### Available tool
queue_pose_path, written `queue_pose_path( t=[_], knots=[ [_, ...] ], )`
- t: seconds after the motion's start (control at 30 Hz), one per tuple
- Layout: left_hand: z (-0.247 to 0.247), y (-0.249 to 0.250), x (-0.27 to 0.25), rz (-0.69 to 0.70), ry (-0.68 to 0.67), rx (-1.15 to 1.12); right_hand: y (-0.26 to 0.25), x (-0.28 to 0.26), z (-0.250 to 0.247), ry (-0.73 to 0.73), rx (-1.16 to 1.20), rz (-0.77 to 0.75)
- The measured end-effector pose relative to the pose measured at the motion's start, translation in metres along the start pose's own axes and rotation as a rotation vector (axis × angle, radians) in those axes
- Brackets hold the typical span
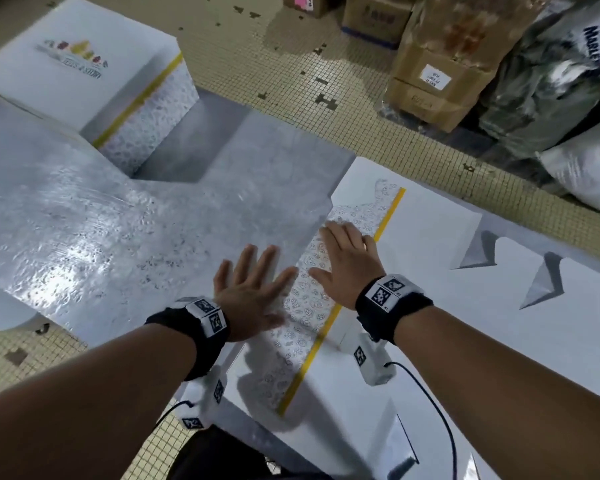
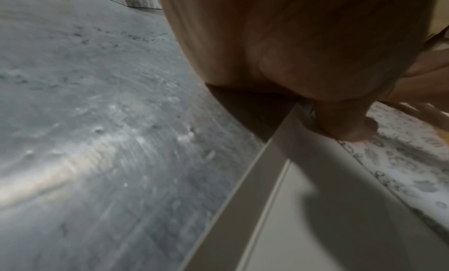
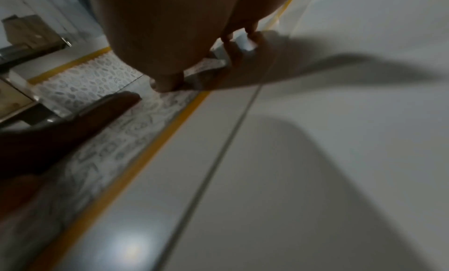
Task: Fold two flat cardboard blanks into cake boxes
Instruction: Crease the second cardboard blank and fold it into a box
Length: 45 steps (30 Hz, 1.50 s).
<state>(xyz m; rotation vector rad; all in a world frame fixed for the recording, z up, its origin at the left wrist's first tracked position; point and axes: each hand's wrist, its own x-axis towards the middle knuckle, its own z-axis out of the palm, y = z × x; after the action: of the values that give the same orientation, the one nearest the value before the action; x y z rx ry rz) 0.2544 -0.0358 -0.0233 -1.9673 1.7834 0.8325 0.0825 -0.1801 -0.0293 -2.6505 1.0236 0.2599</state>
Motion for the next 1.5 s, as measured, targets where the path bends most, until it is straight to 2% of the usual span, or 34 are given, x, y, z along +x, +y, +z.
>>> queue_pose_path(
  t=[0.23, 0.53, 0.7, 0.87, 1.0, 1.17, 1.5],
  knots=[
    [-0.004, 0.0, -0.002, -0.003, -0.036, 0.012, 0.025, 0.014, 0.006, -0.071, -0.02, -0.021],
    [-0.004, 0.001, -0.003, -0.004, -0.047, -0.028, 0.02, 0.025, 0.0, -0.102, -0.016, 0.018],
    [-0.003, 0.0, -0.002, 0.008, -0.04, -0.041, 0.02, 0.028, 0.007, -0.056, -0.01, 0.036],
    [-0.002, 0.0, -0.001, 0.008, -0.043, -0.045, 0.013, 0.032, 0.0, -0.074, -0.045, 0.068],
    [-0.002, 0.0, -0.001, 0.007, -0.037, -0.039, 0.006, 0.021, -0.007, -0.155, -0.053, 0.069],
    [0.001, -0.001, 0.002, -0.005, -0.021, -0.032, -0.011, -0.01, 0.007, -0.185, -0.105, -0.035],
    [0.002, -0.002, 0.0, 0.013, 0.009, -0.011, -0.014, -0.007, 0.002, -0.228, -0.064, -0.007]
  ],
)
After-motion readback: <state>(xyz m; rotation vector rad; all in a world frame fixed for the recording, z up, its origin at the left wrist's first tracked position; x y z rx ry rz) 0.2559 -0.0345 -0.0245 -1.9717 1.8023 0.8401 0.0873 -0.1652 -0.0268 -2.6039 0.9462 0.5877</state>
